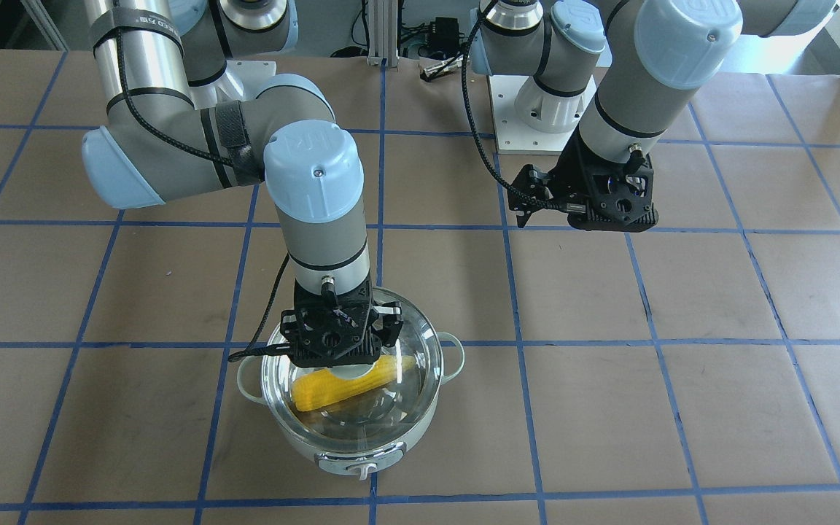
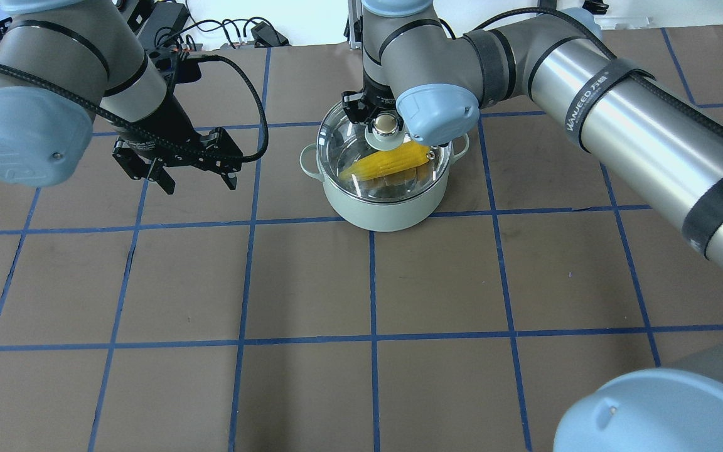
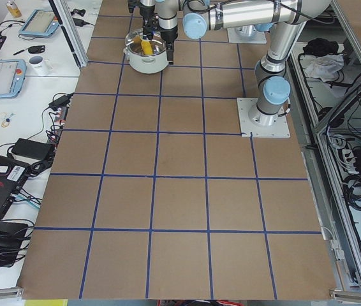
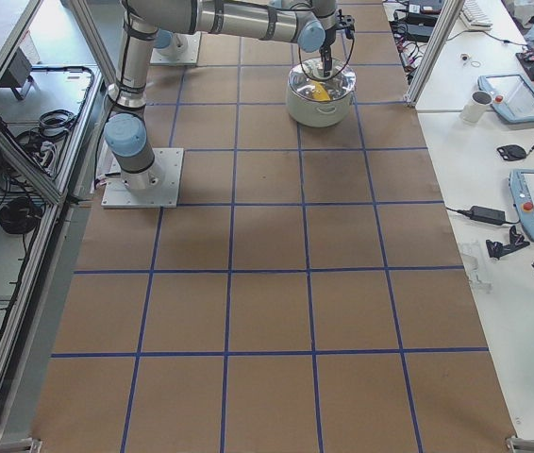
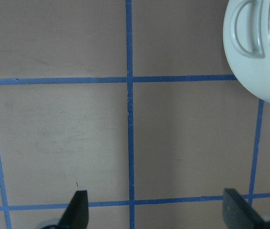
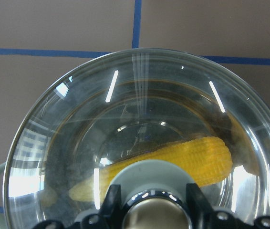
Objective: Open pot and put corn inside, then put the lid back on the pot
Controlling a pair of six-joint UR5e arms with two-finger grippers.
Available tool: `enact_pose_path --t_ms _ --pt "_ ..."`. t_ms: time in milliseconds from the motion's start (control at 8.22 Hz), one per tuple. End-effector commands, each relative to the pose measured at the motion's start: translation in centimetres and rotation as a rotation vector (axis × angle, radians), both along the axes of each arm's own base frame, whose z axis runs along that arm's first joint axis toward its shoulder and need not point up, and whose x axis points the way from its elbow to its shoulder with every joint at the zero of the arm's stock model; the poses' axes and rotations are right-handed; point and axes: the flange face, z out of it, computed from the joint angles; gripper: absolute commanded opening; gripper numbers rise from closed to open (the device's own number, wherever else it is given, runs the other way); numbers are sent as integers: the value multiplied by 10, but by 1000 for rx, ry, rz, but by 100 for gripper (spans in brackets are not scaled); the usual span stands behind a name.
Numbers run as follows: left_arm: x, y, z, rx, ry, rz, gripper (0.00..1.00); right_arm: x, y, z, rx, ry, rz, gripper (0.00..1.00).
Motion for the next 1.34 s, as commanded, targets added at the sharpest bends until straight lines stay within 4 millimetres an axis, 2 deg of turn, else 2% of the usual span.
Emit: enact_pose_path --t_ms 0,608,851,973,1095,1216 --pt "0 -1 -2 2 -1 6 100 0 2 2 3 0 3 25" --pt "0 0 -2 3 0 -5 100 -1 2 -2 10 6 4 26" --pt "2 -2 -6 11 -23 -3 100 -1 1 -3 12 10 4 34" --pt "2 -2 -6 11 -23 -6 100 -2 1 -3 9 18 16 48" --pt "2 -2 -6 11 -23 -5 100 -2 2 -2 7 22 41 87" --pt "2 -2 -6 11 -23 -6 100 -2 2 -2 7 21 42 99"
